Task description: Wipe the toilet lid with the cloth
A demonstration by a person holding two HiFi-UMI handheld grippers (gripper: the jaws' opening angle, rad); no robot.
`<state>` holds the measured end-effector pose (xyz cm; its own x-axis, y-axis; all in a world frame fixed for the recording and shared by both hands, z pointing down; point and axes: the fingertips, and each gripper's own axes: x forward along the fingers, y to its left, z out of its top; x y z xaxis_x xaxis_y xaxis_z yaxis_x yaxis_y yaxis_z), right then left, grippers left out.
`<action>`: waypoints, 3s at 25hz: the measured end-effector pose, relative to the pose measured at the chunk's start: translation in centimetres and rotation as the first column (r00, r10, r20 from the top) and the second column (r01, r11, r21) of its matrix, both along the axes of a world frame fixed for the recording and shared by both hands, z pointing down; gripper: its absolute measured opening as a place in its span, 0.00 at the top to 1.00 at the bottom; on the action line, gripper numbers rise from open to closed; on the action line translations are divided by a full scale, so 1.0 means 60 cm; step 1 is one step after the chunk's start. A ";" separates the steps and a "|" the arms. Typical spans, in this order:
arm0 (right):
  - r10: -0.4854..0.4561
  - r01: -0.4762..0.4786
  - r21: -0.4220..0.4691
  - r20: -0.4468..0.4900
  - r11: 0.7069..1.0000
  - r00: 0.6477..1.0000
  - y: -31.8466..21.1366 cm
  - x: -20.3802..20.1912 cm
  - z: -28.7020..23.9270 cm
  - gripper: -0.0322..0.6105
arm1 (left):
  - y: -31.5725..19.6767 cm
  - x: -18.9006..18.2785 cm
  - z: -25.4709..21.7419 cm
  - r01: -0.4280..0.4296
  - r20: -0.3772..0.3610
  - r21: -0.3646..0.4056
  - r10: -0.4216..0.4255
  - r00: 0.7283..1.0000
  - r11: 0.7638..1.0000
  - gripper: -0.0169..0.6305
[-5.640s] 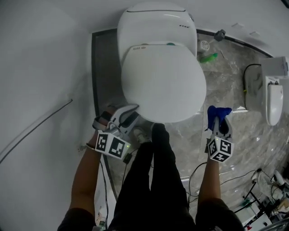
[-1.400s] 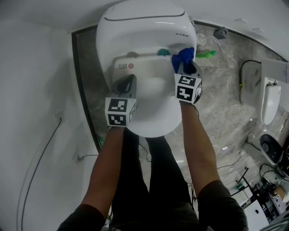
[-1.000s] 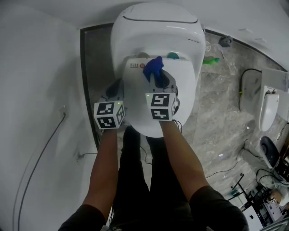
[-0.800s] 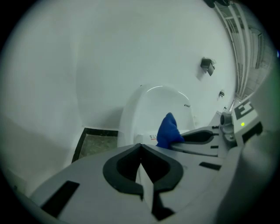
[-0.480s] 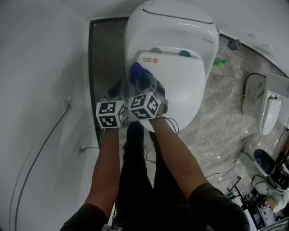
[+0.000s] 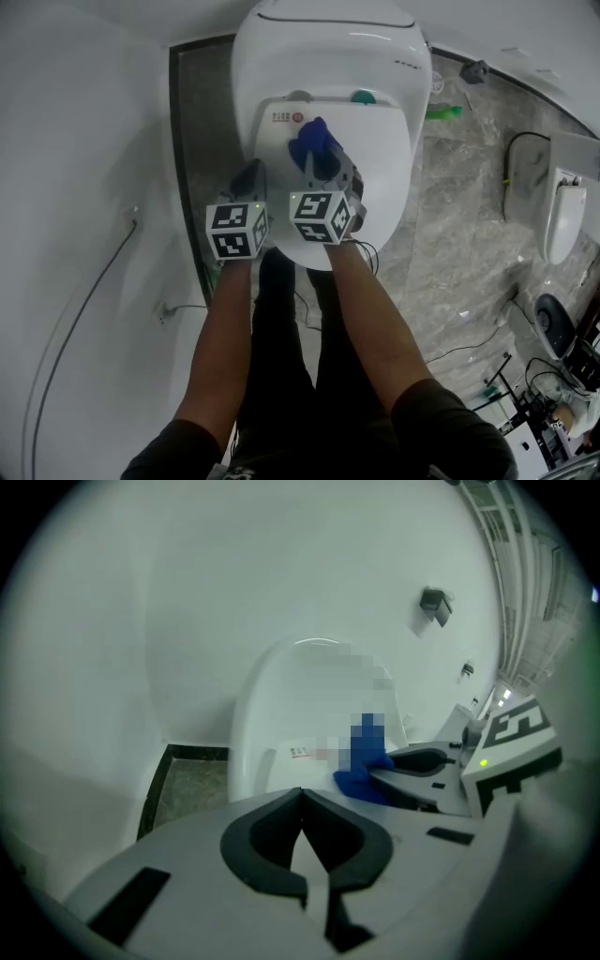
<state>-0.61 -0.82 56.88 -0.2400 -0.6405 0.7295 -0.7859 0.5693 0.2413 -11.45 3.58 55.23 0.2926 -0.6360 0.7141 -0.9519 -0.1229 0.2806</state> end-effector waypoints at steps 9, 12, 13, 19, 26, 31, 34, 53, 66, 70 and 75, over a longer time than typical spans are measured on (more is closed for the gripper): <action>0.196 -0.196 0.005 -0.007 0.981 0.980 -0.028 0.199 0.004 0.85 | -0.039 0.138 -0.007 -0.126 -0.018 0.019 0.127 0.992 0.992 0.96; 0.262 -0.262 -0.003 0.002 0.965 0.965 -0.032 0.264 0.009 0.85 | -0.051 0.171 -0.009 -0.163 -0.008 0.024 0.164 0.986 0.986 0.96; 0.286 -0.286 -0.010 0.004 0.958 0.958 -0.032 0.287 0.013 0.85 | -0.055 0.179 -0.011 -0.171 -0.003 0.026 0.171 0.985 0.985 0.96; 0.404 -0.397 -0.114 0.045 0.911 0.914 -0.030 0.401 0.053 0.85 | -0.070 0.207 -0.023 -0.164 0.015 0.042 0.163 0.986 0.986 0.96; 0.352 -0.332 -0.128 0.191 0.935 0.917 -0.019 0.349 -0.007 0.85 | -0.048 0.175 -0.031 -0.094 0.004 0.066 0.094 0.996 0.993 0.96; 0.228 -0.190 -0.151 0.301 0.970 0.926 0.020 0.168 -0.053 0.85 | -0.014 0.101 -0.034 -0.038 0.009 0.070 0.037 0.999 0.997 0.96; 0.152 -0.097 -0.176 0.336 0.980 0.929 0.051 0.052 -0.055 0.85 | 0.011 0.040 -0.023 0.011 0.022 0.054 -0.013 1.000 0.998 0.96; -0.020 0.048 -0.157 0.174 0.986 0.985 0.152 -0.096 0.010 0.85 | 0.131 -0.050 0.023 0.099 0.032 -0.026 -0.098 0.995 0.995 0.96; 0.258 -0.240 -0.113 0.176 0.964 0.950 0.123 0.174 0.004 0.85 | 0.102 0.150 0.001 -0.095 -0.044 -0.007 0.095 0.994 0.995 0.96; 0.345 -0.325 -0.136 0.163 0.936 0.924 0.133 0.260 0.011 0.85 | 0.108 0.221 0.004 -0.202 -0.042 -0.006 0.202 0.979 0.979 0.96; 0.457 -0.441 -0.144 0.106 0.886 0.883 0.147 0.370 0.032 0.85 | 0.127 0.293 0.004 -0.338 -0.031 -0.002 0.338 0.941 0.941 0.96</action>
